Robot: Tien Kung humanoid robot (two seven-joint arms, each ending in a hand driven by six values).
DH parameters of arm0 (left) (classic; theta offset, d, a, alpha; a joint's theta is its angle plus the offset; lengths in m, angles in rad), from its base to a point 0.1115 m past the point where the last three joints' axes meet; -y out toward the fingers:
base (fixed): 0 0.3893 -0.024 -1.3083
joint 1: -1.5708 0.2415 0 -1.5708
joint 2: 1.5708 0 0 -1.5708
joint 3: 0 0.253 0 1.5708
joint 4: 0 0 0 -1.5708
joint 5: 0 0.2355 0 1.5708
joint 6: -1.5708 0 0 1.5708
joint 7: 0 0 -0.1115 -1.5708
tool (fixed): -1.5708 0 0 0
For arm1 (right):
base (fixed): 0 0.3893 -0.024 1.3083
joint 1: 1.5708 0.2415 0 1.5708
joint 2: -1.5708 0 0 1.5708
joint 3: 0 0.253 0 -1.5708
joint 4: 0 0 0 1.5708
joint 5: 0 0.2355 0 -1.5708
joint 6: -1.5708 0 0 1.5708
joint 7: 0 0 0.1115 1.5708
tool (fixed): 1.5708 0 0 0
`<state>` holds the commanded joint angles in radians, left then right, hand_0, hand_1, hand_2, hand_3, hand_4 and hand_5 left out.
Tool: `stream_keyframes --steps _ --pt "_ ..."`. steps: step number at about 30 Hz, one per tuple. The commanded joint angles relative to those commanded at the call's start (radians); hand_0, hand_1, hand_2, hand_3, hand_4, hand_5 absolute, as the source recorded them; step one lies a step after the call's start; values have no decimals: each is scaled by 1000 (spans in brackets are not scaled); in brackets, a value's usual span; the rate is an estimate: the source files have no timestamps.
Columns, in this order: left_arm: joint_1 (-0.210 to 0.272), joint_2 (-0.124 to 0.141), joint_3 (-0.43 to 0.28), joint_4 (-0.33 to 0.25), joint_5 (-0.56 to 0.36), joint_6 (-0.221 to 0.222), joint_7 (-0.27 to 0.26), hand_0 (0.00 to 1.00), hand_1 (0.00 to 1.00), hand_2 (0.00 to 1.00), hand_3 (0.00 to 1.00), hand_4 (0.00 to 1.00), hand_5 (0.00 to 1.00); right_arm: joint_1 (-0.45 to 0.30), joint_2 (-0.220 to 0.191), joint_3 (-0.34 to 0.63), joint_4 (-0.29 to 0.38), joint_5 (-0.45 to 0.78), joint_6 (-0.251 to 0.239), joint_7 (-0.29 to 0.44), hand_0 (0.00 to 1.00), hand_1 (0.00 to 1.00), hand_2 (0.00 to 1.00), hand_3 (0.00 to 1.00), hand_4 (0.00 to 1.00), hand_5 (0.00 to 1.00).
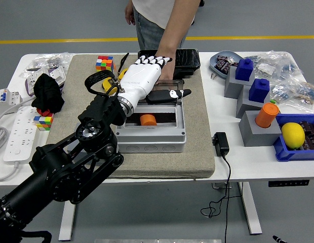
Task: Fetch the battery,place it into the box,close the lid of the box
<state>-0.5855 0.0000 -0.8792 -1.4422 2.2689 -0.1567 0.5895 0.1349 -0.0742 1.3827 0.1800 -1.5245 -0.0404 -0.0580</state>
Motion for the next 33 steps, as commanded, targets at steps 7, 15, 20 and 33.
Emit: stream_keyframes --steps 7,15,20,33 --pt "-6 0 -1 -14 0 -152 56 796 892 861 887 998 998 -1 -1 3 0 -8 0 -1 611 545 575 534 949 728" --pt "-8 0 6 -61 0 -165 56 789 885 848 867 998 998 -2 -2 6 0 -16 0 -3 611 546 574 534 949 728" --pt "-9 0 21 -114 0 -182 56 782 858 831 846 998 998 -2 -2 6 0 -16 0 -3 612 546 574 534 949 729" --pt "-11 0 36 -154 0 -159 56 733 816 801 823 998 998 -3 -3 11 0 -21 0 -3 611 547 574 534 949 728"
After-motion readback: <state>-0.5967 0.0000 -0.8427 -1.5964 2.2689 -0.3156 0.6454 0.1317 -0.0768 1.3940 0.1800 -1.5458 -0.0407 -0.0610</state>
